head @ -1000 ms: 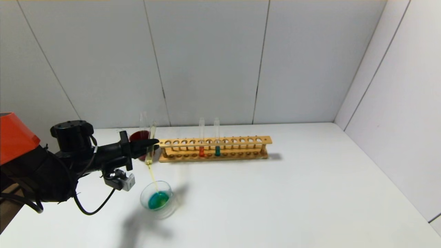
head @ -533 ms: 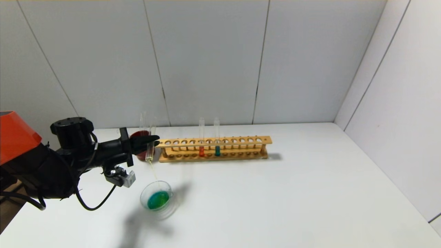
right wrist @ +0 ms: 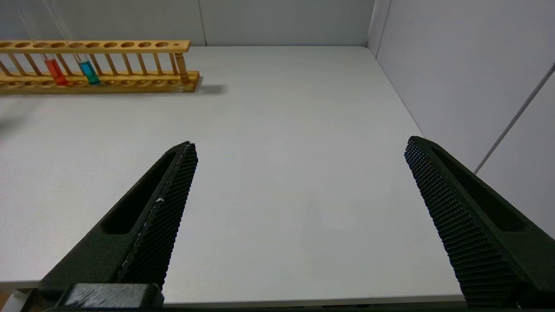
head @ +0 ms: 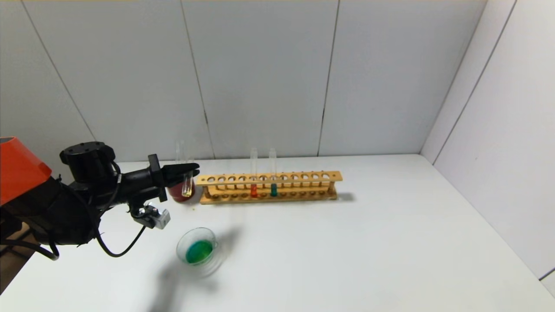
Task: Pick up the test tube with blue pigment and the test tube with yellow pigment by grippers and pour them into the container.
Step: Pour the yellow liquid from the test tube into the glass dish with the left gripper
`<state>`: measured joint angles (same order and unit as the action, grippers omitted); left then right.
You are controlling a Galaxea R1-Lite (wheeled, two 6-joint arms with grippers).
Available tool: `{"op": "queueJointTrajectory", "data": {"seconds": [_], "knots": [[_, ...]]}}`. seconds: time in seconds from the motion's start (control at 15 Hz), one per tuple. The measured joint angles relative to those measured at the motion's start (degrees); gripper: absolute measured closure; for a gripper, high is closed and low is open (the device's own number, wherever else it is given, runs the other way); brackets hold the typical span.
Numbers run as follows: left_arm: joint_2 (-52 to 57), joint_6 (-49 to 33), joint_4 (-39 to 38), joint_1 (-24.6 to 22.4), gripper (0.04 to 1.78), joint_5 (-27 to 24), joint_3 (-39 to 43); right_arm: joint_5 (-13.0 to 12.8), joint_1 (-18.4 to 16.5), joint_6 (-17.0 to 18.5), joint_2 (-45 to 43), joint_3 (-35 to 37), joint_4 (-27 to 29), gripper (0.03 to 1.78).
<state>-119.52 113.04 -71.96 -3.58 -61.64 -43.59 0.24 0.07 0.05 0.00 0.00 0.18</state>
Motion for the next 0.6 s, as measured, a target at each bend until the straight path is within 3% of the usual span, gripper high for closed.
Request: {"op": "queueJointTrajectory", "data": {"seconds": [0.6], "knots": [[0.37, 1.34, -2.29, -0.51, 1.51, -0.22, -0.76, 0.00, 0.00, -0.02, 0.00, 0.00, 0.00, 0.06]]}}
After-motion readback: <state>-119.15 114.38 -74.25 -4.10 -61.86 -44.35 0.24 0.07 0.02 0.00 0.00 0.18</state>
